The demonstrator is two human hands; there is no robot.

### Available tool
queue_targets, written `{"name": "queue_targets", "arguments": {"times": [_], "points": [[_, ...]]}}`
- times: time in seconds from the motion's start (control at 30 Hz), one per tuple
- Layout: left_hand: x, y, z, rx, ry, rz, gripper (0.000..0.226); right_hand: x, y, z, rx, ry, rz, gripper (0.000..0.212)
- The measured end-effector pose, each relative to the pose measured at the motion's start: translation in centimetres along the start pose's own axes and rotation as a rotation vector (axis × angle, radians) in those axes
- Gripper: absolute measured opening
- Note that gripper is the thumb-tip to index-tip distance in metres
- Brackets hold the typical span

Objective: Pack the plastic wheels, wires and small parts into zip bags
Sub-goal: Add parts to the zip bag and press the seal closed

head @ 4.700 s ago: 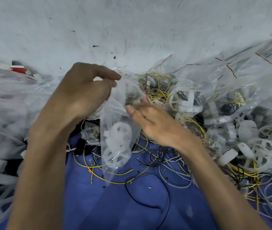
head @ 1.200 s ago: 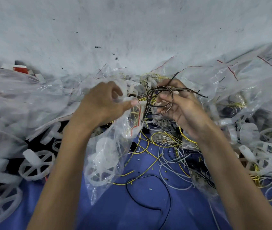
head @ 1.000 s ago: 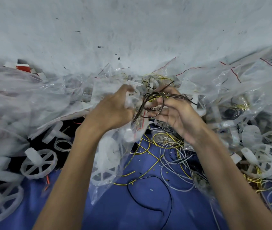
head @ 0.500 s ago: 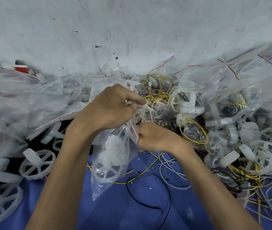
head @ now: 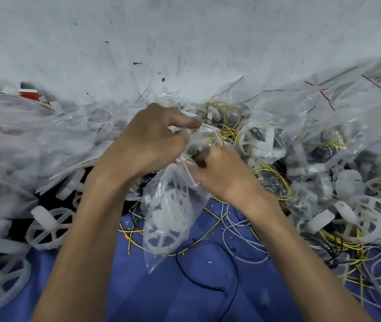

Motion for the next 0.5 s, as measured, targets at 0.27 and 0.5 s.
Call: {"name": "queue_targets", "arguments": {"times": [0.27, 0.5], "points": [[1.5, 0.7, 0.3, -0.082, -0.087, -0.123, 0.039, -1.0, -0.5, 0.1, 0.305, 0.083, -0.104, 0.033], [3.2, 0.3, -1.8, -0.294, -0.221, -0.201, 0.029, -1.5, -0.8, -2.9, -0.083, 0.186, -0.188, 0.055]]}}
Point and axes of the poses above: each hand's wrist, its own y-axis towards the middle knuckle, its own z-axis out of the palm, x = y × z, the point moved 5 cm from there along y, towards the middle knuckle, and after that the axes turned 8 degrees about x, right-handed, at the moved point
